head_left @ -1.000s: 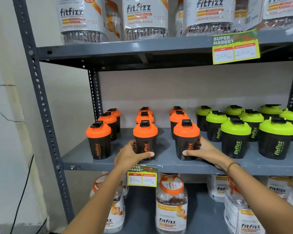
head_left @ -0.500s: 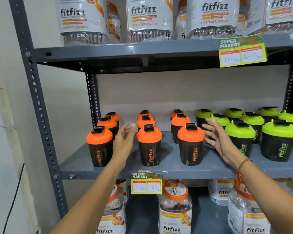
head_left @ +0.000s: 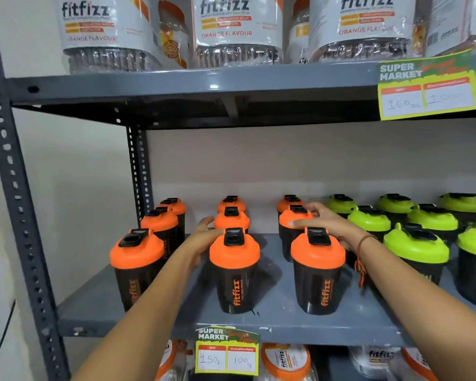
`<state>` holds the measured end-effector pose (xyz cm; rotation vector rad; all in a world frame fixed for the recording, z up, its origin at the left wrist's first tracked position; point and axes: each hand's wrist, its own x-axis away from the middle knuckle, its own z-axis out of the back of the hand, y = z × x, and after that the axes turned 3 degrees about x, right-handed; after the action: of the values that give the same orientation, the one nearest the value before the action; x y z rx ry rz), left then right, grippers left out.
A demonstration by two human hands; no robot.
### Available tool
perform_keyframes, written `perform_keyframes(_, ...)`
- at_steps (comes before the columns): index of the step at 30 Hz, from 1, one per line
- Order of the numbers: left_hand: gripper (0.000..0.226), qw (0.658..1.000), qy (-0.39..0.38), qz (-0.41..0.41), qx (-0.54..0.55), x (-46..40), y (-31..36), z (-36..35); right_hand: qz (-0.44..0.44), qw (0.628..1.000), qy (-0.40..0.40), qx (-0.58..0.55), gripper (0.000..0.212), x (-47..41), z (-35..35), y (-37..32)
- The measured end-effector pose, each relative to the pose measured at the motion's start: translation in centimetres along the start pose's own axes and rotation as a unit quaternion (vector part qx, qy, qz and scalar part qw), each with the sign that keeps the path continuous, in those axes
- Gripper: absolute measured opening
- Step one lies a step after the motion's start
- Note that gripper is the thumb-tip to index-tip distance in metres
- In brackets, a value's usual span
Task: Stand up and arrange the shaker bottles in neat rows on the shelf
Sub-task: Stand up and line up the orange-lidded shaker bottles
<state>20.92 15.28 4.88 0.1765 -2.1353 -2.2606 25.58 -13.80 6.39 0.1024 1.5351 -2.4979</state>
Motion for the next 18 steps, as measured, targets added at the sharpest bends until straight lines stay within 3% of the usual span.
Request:
perform_keyframes(2, 0.074, 1.0, -0.006, -0.001, -0.006, -0.4, -0.4, 0.0, 0.006, 1.0, -0.008, 0.011, 0.08, -0.1, -0.1, 0.0)
perform_keyframes(6, 0.083, 1.0, -0.01, -0.01, 0.012, -0.6, -1.1, -0.5, 0.023, 0.998, 0.027, 0.051, 0.081, -0.9, -0.2, 0.6)
perform_keyframes(9, 0.054, 1.0, 0.02, -0.015, -0.002, -1.0, -1.1, -0.8, 0.027, 0.995, 0.052, 0.076, 0.081, -1.4, -0.3, 1.0)
perform_keyframes(13, 0.043, 0.998, 0.052, 0.0, 0.041, -1.6, -1.2, -1.3, 0.03, 0.992, 0.072, 0.104, 0.082, -1.7, -0.1, 1.2)
perform_keyframes(18, 0.052, 0.998, 0.054, 0.001, 0.039, -1.2, -1.1, -1.3, 0.024, 0.986, 0.079, 0.147, 0.086, -2.1, 0.3, 1.0)
